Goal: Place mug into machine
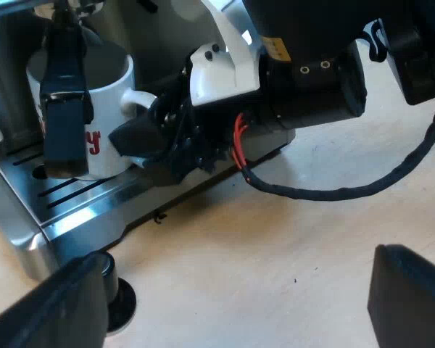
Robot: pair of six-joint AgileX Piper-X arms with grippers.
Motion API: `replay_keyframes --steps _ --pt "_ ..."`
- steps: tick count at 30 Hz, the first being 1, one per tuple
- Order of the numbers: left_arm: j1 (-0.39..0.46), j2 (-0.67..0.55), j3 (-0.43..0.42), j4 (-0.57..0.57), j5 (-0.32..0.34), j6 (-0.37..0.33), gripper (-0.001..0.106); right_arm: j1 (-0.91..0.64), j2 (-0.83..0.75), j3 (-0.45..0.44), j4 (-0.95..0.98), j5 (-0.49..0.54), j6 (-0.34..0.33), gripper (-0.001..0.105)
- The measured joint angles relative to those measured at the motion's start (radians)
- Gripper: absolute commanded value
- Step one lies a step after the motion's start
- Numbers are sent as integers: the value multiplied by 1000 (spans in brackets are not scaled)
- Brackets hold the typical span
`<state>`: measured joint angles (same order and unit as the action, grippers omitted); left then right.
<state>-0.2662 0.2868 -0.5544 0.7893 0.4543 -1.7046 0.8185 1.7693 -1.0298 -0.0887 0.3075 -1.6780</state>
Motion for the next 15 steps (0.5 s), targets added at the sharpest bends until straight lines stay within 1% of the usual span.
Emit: replay_keyframes --steps 5,7,15 --pt "0 0 0 0 0 0 77 9 -25 0 51 12 -4 58" --pt "0 0 0 0 0 0 77 14 -65 -5 117 28 -7 58" --pt "0 0 0 0 0 0 77 59 -206 -6 299 34 -7 58"
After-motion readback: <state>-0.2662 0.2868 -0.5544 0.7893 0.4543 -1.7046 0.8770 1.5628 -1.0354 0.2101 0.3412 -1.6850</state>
